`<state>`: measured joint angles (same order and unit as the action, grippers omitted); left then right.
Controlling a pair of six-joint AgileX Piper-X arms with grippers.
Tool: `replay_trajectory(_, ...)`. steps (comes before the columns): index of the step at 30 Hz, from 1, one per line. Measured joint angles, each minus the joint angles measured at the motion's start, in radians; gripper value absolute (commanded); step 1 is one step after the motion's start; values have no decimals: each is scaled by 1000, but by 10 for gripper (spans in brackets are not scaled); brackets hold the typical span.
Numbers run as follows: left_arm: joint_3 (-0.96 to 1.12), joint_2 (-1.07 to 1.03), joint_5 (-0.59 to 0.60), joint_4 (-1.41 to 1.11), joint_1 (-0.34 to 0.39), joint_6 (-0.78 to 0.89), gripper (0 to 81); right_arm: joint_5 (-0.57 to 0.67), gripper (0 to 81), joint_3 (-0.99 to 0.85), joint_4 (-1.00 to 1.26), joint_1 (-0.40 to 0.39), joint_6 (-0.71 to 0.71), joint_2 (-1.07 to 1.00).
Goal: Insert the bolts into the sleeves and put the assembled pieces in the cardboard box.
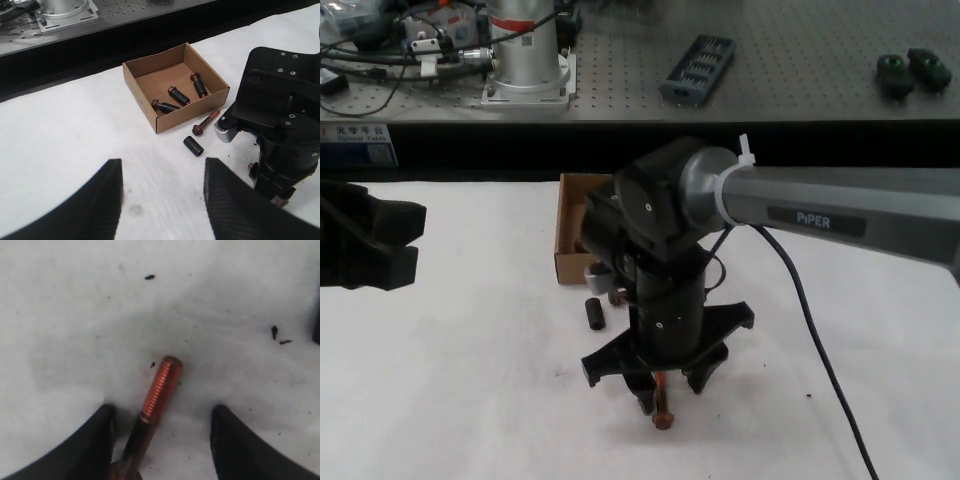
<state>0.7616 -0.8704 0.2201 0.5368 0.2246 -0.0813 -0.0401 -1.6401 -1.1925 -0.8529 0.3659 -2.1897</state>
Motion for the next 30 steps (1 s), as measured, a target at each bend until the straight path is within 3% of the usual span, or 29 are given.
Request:
replay_trajectory(7, 0, 0, 0, 4, 0, 0, 365, 49, 92, 56, 18, 0, 67, 24)
replay_trajectory(12, 0, 0, 0, 4, 0, 0, 365, 63, 55, 65, 21, 0, 96, 31)
replay_trajectory(15, 0, 0, 0, 4, 0, 0, 365, 63, 55, 72, 29, 0, -12, 41)
replay_trajectory(20, 0, 0, 0, 4, 0, 0, 365, 63, 55, 81, 25, -3, -353, 55)
replay_trajectory(23, 0, 0, 0, 4, 0, 0, 365, 66, 55, 81, 17, -4, -462, 58)
replay_trajectory(30, 0, 0, 0, 4, 0, 0, 365, 259, 55, 98, -6, -38, -790, 89)
